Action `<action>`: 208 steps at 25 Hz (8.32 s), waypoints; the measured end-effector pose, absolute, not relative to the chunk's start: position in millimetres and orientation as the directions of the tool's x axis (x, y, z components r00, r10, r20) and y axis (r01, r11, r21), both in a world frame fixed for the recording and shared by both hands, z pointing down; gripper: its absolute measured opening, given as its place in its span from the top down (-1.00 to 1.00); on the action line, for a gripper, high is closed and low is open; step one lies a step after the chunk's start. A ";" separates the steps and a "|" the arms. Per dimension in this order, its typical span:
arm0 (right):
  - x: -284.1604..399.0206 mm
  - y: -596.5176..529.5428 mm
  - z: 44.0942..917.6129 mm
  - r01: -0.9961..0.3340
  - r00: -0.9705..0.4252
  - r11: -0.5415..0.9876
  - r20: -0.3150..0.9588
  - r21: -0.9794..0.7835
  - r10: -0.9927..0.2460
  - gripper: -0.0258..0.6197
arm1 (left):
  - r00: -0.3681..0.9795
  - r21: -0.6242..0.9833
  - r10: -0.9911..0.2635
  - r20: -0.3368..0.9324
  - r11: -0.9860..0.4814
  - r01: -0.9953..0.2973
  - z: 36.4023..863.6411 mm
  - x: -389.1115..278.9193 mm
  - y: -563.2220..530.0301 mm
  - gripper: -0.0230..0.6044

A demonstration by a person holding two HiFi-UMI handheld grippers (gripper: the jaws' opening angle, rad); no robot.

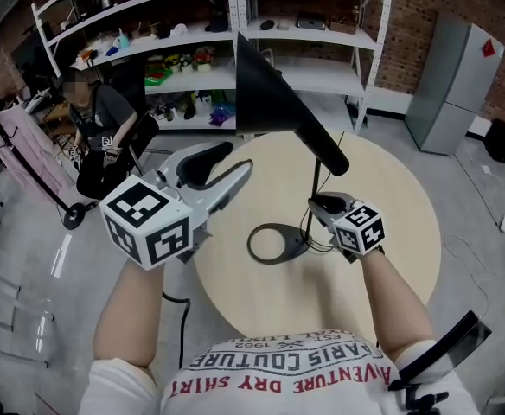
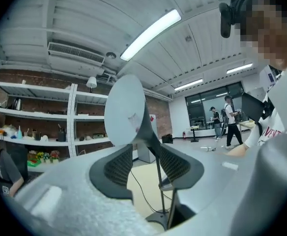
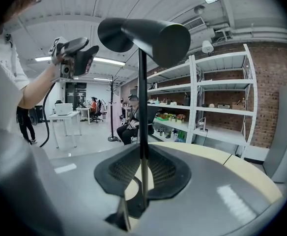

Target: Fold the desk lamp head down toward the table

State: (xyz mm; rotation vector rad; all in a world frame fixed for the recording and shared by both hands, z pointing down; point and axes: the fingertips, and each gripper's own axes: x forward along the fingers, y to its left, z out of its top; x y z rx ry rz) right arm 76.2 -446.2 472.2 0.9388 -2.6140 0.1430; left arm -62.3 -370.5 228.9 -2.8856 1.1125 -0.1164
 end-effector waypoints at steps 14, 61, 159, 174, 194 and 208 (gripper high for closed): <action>76.3 -441.9 473.0 -0.670 -0.691 0.742 0.355 0.014 -0.630 0.76 | 0.789 -0.089 -0.612 0.046 -0.790 -0.607 176.3 -47.7 -380.2 0.71; 80.1 -444.4 478.4 -0.706 -0.669 0.709 0.329 0.002 -0.667 0.76 | 0.741 -0.016 -0.663 0.107 -0.746 -0.665 266.4 -81.2 -373.1 0.83; 90.7 -441.8 488.2 -0.725 -0.677 0.684 0.270 -0.085 -0.685 0.74 | 0.835 0.552 -0.548 -0.045 -0.710 -0.437 429.3 15.9 -372.4 0.84; 96.0 -440.5 480.1 -0.726 -0.663 0.687 0.301 -0.036 -0.685 0.73 | 0.828 0.479 -0.560 0.040 -0.716 -0.508 444.2 13.4 -372.3 0.82; 56.6 -246.6 456.7 -0.626 -0.771 0.765 0.265 -0.150 -0.579 0.90 | 0.830 0.186 -0.517 0.209 -0.812 -0.553 446.7 -36.9 -246.5 0.93; 26.8 -149.9 399.3 -0.545 -0.827 0.834 0.215 -0.086 -0.519 0.90 | 0.847 0.018 -0.469 0.251 -0.873 -0.488 393.0 -21.9 -158.3 0.93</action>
